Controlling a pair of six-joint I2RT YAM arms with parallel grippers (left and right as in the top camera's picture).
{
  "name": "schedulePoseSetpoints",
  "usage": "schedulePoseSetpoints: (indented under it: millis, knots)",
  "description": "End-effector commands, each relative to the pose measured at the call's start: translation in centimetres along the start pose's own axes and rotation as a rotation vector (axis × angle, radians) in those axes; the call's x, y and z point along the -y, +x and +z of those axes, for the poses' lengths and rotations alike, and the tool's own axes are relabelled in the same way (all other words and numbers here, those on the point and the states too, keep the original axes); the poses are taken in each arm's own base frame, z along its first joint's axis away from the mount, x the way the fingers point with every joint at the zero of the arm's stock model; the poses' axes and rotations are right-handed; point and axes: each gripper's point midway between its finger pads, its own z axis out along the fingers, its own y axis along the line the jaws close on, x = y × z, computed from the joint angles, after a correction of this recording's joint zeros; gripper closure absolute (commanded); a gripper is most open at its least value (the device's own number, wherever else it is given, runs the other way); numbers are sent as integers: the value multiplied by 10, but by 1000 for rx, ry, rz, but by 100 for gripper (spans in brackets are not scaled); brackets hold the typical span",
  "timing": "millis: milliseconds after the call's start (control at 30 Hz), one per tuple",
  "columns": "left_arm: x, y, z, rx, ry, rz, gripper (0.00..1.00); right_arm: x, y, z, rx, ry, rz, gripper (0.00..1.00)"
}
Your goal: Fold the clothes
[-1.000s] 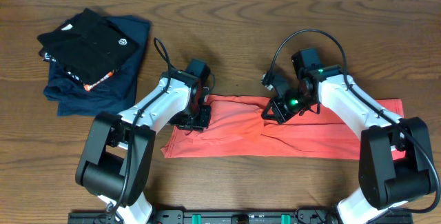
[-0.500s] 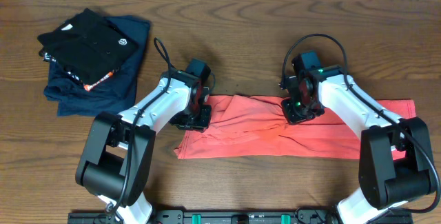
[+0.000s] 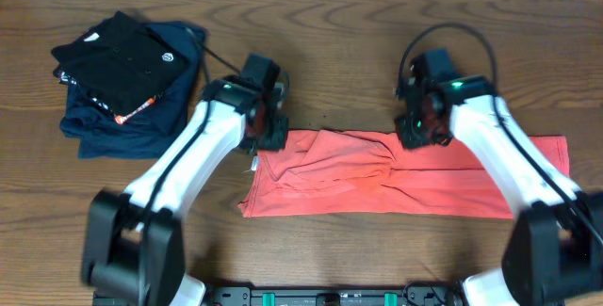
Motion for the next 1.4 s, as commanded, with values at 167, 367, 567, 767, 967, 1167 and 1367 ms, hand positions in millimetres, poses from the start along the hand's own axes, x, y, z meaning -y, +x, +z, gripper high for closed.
schedulePoseSetpoints:
  millis: [167, 367, 567, 767, 967, 1167, 1367]
  knots:
    - [56, -27, -7, 129, 138, 118, 75, -62, -7, -4, 29, -286, -70, 81]
    - [81, -15, 37, 54, 141, 184, 75, -80, 13, 38, -102, -302, -90, 81]
    - [88, 16, 72, -86, 124, 211, 75, -75, 28, 67, -204, -254, -55, 82]
    - [69, 53, 88, -262, 56, 184, 75, -43, 43, 79, -280, -72, 10, 82]
    - [58, 70, 93, -318, 26, 172, 75, -38, 44, 79, -283, -46, 15, 81]
    - [39, 56, 76, -279, -47, 151, 74, -35, 40, 73, -271, -45, 32, 79]
    - [18, 21, 28, -149, -46, 68, 67, -2, 5, 26, -107, -47, 133, 73]
